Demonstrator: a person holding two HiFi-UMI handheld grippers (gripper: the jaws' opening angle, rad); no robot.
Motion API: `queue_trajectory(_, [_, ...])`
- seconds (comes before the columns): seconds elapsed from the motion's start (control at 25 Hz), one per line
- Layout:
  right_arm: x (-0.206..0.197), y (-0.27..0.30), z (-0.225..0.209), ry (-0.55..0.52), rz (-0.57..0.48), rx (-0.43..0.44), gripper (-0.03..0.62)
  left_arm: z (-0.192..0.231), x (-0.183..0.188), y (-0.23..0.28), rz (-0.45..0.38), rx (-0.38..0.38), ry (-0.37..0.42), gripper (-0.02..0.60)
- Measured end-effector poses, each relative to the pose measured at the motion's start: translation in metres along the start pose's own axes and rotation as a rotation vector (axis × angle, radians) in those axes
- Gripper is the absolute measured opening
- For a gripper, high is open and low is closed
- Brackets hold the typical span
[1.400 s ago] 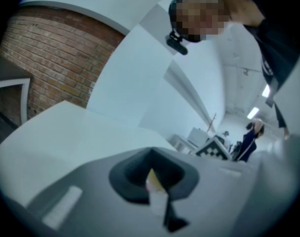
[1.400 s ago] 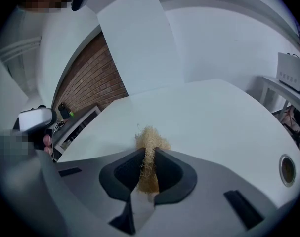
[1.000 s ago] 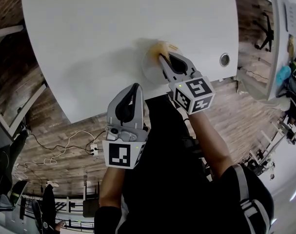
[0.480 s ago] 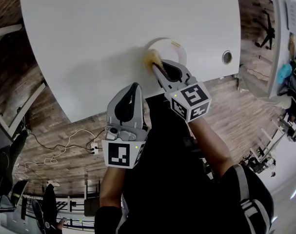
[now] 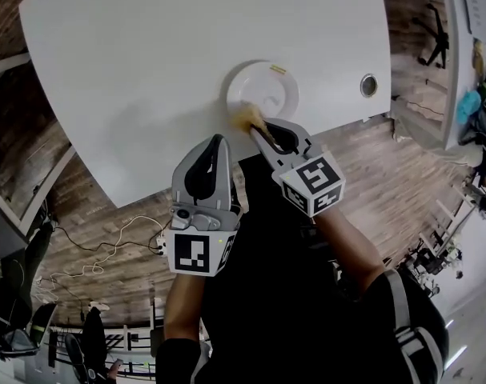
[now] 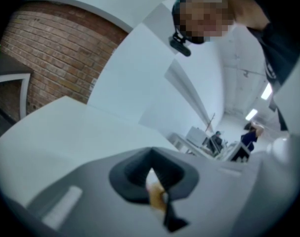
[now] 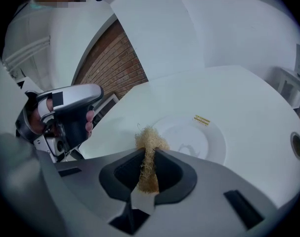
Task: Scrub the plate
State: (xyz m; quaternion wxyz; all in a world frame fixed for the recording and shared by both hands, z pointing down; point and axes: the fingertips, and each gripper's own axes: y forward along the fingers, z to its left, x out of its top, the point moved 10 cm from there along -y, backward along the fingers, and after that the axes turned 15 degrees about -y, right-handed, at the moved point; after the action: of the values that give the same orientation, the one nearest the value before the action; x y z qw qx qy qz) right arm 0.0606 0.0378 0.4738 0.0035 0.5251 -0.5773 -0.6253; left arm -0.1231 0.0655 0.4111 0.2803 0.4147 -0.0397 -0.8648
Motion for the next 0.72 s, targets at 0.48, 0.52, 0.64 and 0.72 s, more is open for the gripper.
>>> queue_trajectory(0.48, [-0.022,-0.033,-0.025,0.034,0.013,-0.085,0.048,-0.012,-0.009,0.016,0.034,-0.027,0.002,0.003])
queue_trajectory(0.52, [-0.023,-0.034,-0.028,0.035,0.011,-0.094,0.048,-0.013,-0.010,0.017,0.036,-0.029,0.002,0.003])
queue_trajectory(0.64, [-0.022,-0.039,-0.041,0.035,0.003,-0.119,0.048,-0.015,-0.012,0.021,0.040,-0.026,-0.001,0.003])
queue_trajectory(0.72, [-0.022,-0.041,-0.050,0.036,-0.006,-0.132,0.048,-0.018,-0.013,0.024,0.040,-0.020,-0.005,0.003])
